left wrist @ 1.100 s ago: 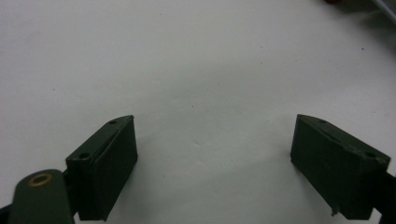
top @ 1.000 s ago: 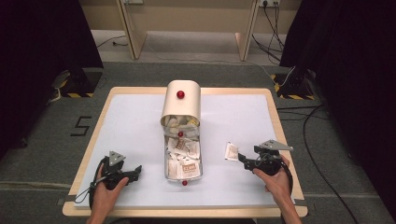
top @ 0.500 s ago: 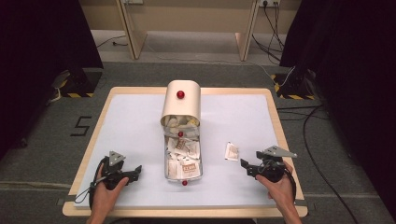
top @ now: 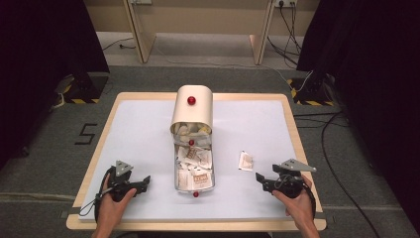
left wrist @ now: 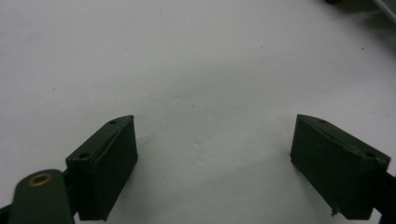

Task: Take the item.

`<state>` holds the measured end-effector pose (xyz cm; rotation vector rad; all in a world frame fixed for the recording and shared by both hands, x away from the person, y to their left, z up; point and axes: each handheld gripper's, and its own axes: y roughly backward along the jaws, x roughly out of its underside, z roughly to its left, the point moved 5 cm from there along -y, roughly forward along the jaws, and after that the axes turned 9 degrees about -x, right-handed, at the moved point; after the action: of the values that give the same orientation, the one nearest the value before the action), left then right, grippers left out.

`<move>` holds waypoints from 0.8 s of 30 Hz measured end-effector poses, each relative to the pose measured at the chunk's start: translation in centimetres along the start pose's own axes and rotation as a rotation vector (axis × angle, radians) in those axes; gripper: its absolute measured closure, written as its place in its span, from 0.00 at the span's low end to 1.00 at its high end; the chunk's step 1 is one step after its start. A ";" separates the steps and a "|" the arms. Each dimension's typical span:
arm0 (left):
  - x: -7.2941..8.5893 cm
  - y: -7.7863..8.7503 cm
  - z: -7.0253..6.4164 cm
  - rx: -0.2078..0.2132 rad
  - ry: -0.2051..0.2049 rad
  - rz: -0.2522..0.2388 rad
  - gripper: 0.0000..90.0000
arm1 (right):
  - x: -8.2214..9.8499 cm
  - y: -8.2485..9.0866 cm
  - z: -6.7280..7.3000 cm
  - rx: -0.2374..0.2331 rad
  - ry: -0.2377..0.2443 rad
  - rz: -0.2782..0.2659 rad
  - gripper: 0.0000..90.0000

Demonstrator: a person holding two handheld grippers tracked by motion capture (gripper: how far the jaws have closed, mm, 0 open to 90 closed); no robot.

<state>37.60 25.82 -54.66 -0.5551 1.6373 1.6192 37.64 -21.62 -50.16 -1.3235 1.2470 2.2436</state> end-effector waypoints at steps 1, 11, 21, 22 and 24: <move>0.0 0.0 0.0 0.000 0.000 0.000 0.15 | 0.1 0.1 0.0 0.002 0.002 -0.001 0.25; 0.0 0.0 0.0 0.000 0.000 0.000 0.15 | 0.8 0.5 0.1 0.006 0.007 0.011 0.24; 0.0 0.0 0.0 0.000 0.000 0.000 0.15 | 1.4 0.9 0.4 0.001 0.019 0.013 0.18; 0.0 0.0 0.0 0.000 0.000 0.000 0.15 | 1.4 0.9 0.4 0.001 0.019 0.013 0.18; 0.0 0.0 0.0 0.000 0.000 0.000 0.15 | 1.6 1.0 0.4 0.002 0.027 0.019 0.18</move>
<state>37.60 25.82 -54.66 -0.5549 1.6374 1.6193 35.95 -22.20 -50.81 -1.3514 1.2759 2.2435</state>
